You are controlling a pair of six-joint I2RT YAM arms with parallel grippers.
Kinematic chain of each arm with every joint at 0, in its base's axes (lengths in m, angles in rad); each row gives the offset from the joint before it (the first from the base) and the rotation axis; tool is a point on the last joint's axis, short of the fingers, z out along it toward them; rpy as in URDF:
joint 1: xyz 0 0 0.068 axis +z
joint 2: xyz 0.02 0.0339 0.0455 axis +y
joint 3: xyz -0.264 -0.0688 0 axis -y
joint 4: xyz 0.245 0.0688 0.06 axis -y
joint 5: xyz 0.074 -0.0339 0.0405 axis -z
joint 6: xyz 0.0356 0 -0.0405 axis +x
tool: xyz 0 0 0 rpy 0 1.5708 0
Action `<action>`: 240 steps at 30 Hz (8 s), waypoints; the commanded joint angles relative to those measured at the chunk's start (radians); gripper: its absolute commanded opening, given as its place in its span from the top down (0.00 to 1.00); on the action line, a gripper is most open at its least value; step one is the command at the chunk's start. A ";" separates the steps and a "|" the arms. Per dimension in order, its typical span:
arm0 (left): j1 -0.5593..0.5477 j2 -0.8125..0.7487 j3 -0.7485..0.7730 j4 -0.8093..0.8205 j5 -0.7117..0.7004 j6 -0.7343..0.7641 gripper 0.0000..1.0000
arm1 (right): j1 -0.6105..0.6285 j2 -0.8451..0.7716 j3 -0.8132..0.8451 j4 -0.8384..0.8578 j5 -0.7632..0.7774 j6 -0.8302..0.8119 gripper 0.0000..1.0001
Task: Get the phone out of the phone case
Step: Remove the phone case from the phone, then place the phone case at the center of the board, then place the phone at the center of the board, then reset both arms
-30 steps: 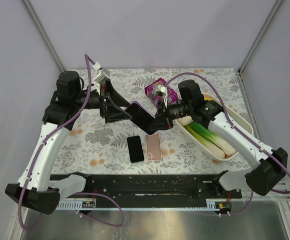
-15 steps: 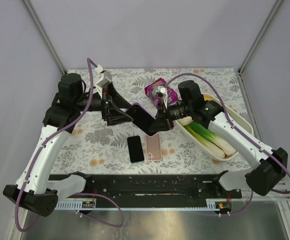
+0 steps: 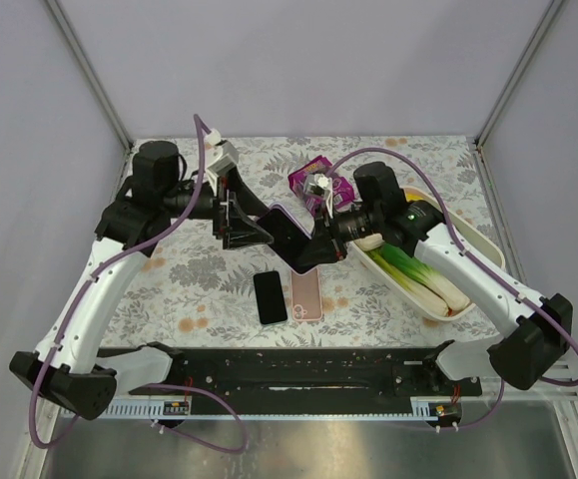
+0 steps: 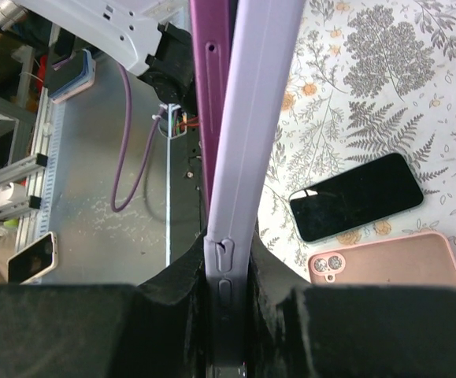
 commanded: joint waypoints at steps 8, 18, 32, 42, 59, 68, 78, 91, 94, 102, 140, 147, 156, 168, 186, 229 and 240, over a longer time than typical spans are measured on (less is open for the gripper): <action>-0.137 0.048 0.013 -0.137 0.002 0.140 0.46 | 0.014 -0.012 0.020 0.118 0.049 -0.011 1.00; -0.141 0.042 0.029 -0.190 -0.084 0.217 1.00 | 0.014 -0.035 -0.007 0.135 0.083 -0.022 1.00; -0.146 0.091 0.079 -0.336 -0.205 0.491 1.00 | 0.014 -0.057 -0.089 0.224 0.154 0.004 0.68; -0.147 0.091 0.052 -0.382 -0.254 0.653 1.00 | 0.012 -0.067 -0.089 0.225 0.172 0.013 0.31; -0.227 0.075 0.006 -0.342 -0.326 0.654 1.00 | 0.033 0.006 -0.026 0.304 0.151 0.153 0.37; -0.243 0.083 0.013 -0.332 -0.323 0.631 1.00 | 0.052 0.014 -0.018 0.304 0.160 0.139 0.40; -0.255 0.089 0.021 -0.333 -0.288 0.621 1.00 | 0.075 0.028 -0.021 0.294 0.239 0.119 0.46; -0.261 0.094 0.032 -0.290 -0.311 0.585 1.00 | 0.119 0.066 -0.012 0.274 0.260 0.107 0.50; -0.259 0.094 0.035 -0.287 -0.316 0.579 1.00 | 0.130 0.080 -0.015 0.274 0.270 0.101 0.51; -0.259 0.055 0.012 -0.296 -0.296 0.591 1.00 | 0.133 0.097 -0.013 0.256 0.348 0.091 0.97; 0.049 0.172 -0.119 -0.864 -0.371 1.067 1.00 | -0.081 0.016 -0.251 0.211 0.447 0.088 1.00; 0.076 0.327 -0.140 -0.830 -0.380 1.093 1.00 | -0.152 -0.021 -0.351 0.167 0.421 0.041 1.00; 0.106 0.494 -0.122 -0.769 -0.388 1.084 1.00 | -0.198 -0.034 -0.447 0.156 0.424 0.013 1.00; 0.155 0.658 -0.047 -0.730 -0.449 1.069 1.00 | -0.215 0.061 -0.417 0.141 0.477 0.097 0.94; 0.182 0.884 0.072 -0.703 -0.538 1.042 1.00 | -0.215 0.252 -0.300 0.075 0.574 0.154 0.45; 0.179 0.732 0.016 -0.485 -0.549 0.888 0.45 | -0.212 0.115 -0.314 0.069 0.577 0.082 0.20; 0.306 0.297 -0.233 0.004 -0.561 0.547 0.04 | -0.210 -0.098 -0.271 0.103 0.709 -0.014 0.01</action>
